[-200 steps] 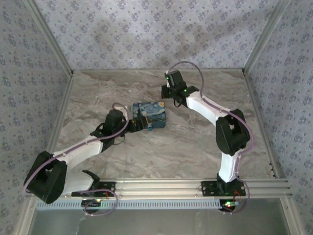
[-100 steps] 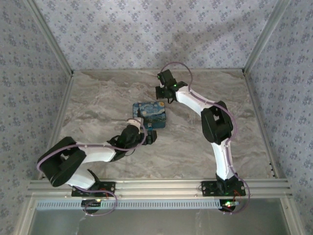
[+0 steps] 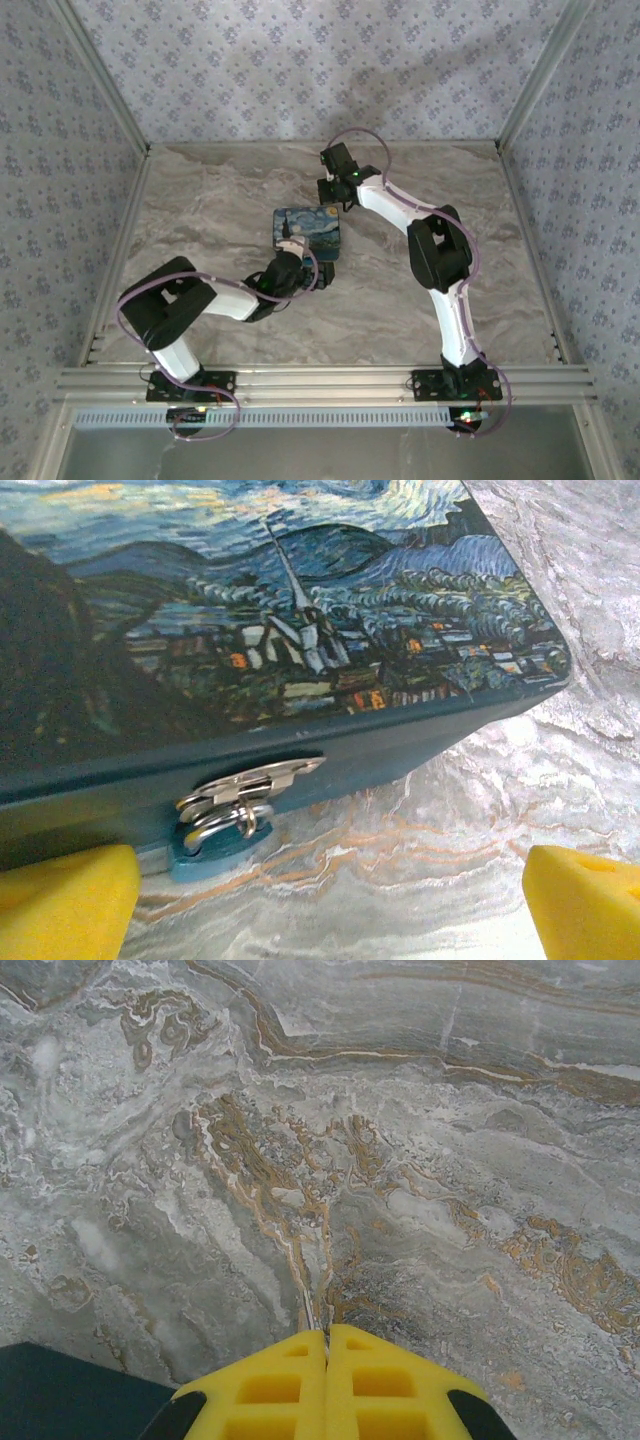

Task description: Unlock a padlock with a key

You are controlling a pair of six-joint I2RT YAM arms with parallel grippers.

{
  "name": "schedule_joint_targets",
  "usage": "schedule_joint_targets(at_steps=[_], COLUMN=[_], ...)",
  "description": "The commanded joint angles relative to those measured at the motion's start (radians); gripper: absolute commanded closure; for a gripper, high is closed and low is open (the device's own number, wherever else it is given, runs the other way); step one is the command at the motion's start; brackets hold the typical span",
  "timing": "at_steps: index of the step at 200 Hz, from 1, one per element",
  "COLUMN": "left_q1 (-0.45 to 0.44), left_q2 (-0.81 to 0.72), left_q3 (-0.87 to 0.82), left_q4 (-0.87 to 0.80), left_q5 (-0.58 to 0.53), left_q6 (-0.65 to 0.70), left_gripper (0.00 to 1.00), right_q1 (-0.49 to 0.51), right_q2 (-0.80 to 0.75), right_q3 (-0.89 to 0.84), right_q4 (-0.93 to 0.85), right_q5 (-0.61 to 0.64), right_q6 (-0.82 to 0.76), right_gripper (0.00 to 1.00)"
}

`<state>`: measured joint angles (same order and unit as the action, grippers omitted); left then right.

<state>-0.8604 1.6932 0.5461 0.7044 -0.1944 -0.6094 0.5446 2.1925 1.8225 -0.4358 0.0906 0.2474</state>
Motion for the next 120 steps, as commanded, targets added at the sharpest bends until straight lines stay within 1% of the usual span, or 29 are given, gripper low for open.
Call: schedule_joint_targets(at_steps=[1,28,46,68,78,97,120], left_q1=[-0.008,-0.006,-0.003,0.000,0.006,0.016,0.018], left_q2=[0.031,0.055,0.071,0.081,0.085,0.086,0.088], left_q3=[0.040,0.055,0.057,0.041,0.032,0.034,0.039], left_q4=[0.050,0.059,0.085,0.138,0.171,0.164,0.137], left_q5=[0.020,0.038,0.076,0.113,0.134,0.142,0.117], left_q6=[0.028,0.032,0.040,0.039,0.039,0.031,0.011], left_gripper=[0.03,0.04,0.10,0.13,0.16,0.16,0.12], right_q1=[-0.005,-0.004,-0.004,-0.005,-0.005,-0.007,-0.006], right_q2=[0.030,0.034,0.035,0.033,0.031,0.030,0.029], right_q3=[0.020,0.006,-0.006,-0.014,-0.017,-0.023,-0.028], right_q4=[-0.020,-0.008,-0.004,-0.003,-0.001,0.004,0.015], right_q5=[0.003,0.005,0.003,-0.003,-0.003,-0.005,-0.006], right_q6=[-0.013,-0.011,-0.010,-0.008,-0.007,-0.003,0.001], right_gripper=[1.00,1.00,1.00,1.00,1.00,1.00,1.00])
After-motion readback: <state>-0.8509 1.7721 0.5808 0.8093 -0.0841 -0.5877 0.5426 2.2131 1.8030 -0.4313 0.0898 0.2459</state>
